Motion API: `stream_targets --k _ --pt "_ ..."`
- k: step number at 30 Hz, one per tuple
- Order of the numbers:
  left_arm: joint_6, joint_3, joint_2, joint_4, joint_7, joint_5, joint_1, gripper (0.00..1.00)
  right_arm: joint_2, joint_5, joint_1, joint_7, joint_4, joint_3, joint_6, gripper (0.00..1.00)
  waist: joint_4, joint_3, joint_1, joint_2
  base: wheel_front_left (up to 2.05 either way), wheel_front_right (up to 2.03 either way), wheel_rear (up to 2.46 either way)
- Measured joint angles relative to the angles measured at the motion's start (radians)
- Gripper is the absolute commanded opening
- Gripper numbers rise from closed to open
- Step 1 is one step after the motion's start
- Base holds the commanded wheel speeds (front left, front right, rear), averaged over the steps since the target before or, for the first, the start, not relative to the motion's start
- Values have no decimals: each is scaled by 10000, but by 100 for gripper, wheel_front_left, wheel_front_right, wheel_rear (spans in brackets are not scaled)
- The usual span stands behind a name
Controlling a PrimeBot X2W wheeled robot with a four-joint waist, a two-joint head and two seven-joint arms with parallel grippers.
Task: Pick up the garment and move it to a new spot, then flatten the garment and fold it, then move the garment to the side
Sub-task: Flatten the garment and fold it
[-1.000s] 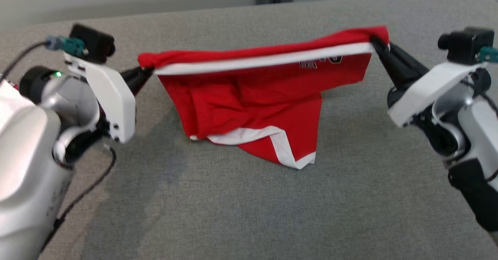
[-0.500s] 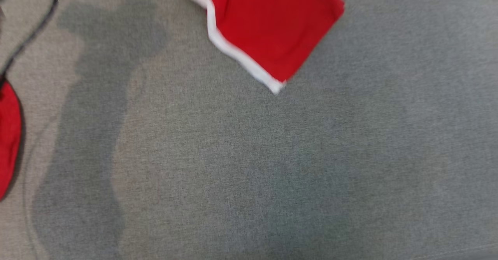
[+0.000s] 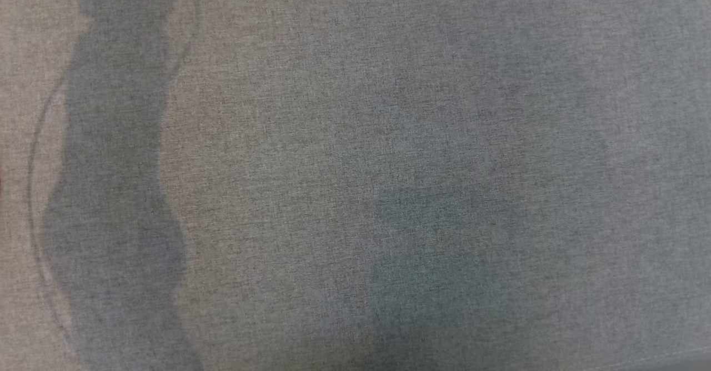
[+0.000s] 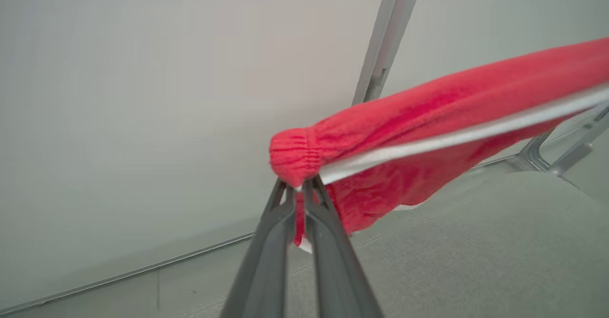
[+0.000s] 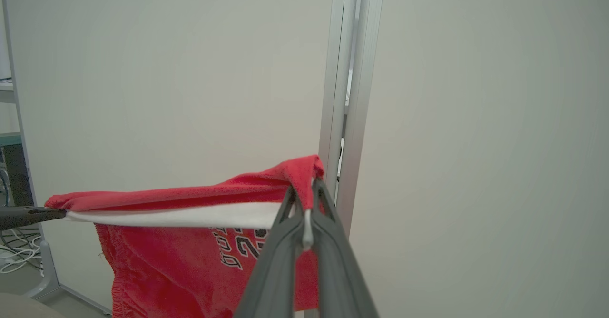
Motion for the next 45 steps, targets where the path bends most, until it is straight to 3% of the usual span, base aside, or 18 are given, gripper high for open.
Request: stream_targets --k 6,11,21,28,37,45 --pt "0 -800 44 251 54 -694 981 0 -169 247 871 -65 -125 727 -2 0 1 -22 0 0 0 0 0" --pt "2 -1664 433 -320 102 -1707 2532 0 -543 510 2263 -98 -602 1682 -6 0 42 -388 0 0 0 0 0" --pt "4 -3622 1881 -2823 892 -3363 6062 0 -1971 2142 5110 570 -2339 3829 -31 0 77 -1862 0 0 0 0 0" --pt "36 -4188 2782 -4773 1879 -4658 8530 0 -3133 3110 6975 1549 -3672 4696 -31 0 125 -3356 0 0 0 0 0" --pt "777 -4660 3866 -7194 3014 -5603 10622 0 -4502 4109 8873 3143 -5265 4907 -31 0 116 -4610 0 1 0 0 0" --pt "1492 -5014 4625 -8949 4006 -6408 11714 0 -5434 4282 9906 3885 -6284 4326 -17 0 170 -5077 0 1 0 0 0"
